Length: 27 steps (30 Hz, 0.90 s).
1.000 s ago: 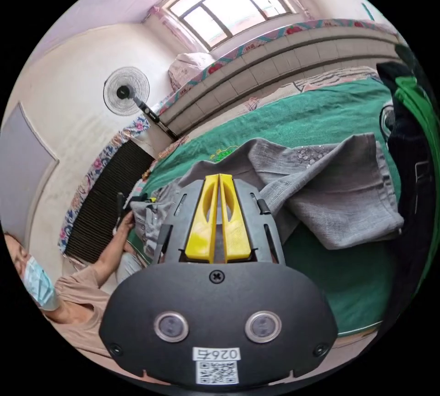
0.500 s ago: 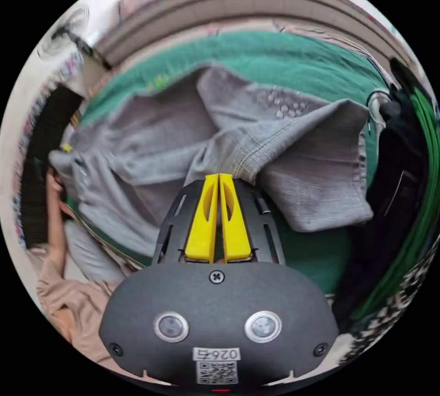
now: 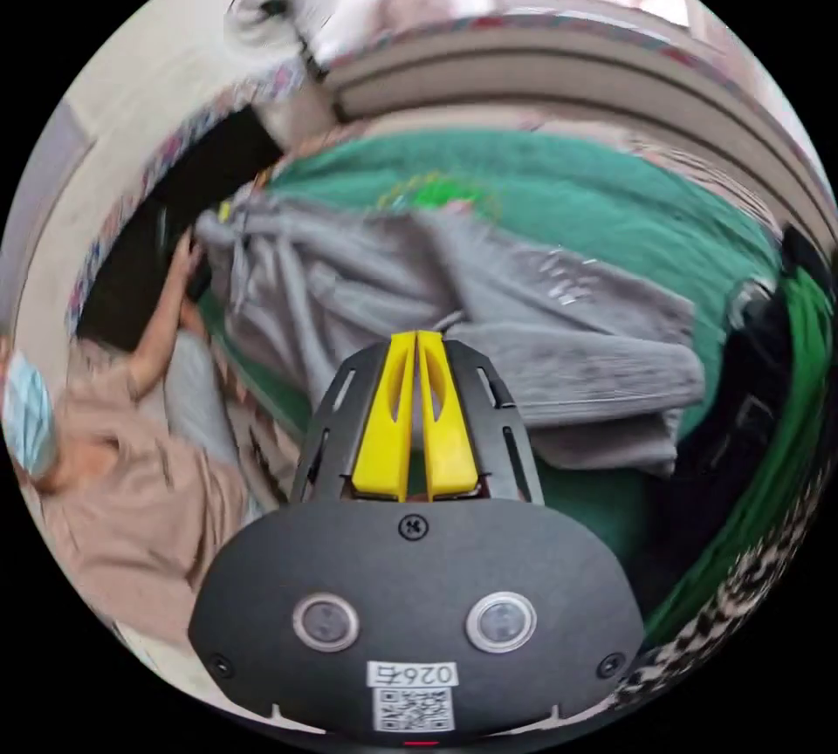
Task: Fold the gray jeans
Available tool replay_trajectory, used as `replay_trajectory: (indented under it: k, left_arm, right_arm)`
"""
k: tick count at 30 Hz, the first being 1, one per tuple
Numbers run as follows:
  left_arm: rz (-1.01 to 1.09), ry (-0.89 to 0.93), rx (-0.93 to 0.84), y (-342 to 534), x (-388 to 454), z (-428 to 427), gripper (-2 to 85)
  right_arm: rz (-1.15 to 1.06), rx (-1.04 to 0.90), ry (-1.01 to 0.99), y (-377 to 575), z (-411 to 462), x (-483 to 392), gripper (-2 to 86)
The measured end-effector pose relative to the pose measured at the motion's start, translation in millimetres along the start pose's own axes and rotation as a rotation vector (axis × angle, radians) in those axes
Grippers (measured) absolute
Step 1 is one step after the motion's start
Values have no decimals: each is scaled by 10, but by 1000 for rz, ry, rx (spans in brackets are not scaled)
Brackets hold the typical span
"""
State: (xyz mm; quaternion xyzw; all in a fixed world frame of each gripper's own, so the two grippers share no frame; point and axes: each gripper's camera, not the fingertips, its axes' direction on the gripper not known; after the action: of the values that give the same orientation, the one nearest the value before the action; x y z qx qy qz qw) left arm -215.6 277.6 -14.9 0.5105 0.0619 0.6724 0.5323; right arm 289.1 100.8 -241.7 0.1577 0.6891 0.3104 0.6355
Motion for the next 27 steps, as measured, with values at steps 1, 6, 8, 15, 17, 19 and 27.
replay_trajectory:
  k: [1, 6, 8, 15, 17, 19, 27]
  left_arm:
    - [9, -18, -10, 8, 33, 28, 45]
    - [42, -48, -25, 2, 113, 48, 45]
    - [44, -51, -30, -3, 112, 56, 45]
    - [67, -104, -70, -54, 173, 179, 46]
    - [92, -130, -95, -81, 220, 246, 46]
    - [102, -136, -106, -100, 235, 284, 46]
    - [79, 7, 21, -127, 319, -141, 45]
  right_arm:
    - [80, 64, 23, -26, -64, 110, -9]
    - [409, 163, 457, -412, 171, 757, 2]
    - [445, 70, 569, -532, 489, 961, 16]
    - [602, 43, 496, -670, 1483, 1744, 62]
    - [635, 27, 462, -663, 1736, 1895, 74]
    - [649, 28, 475, -619, 1973, 1919, 70]
    - [281, -17, 770, -613, 2200, 1053, -10]
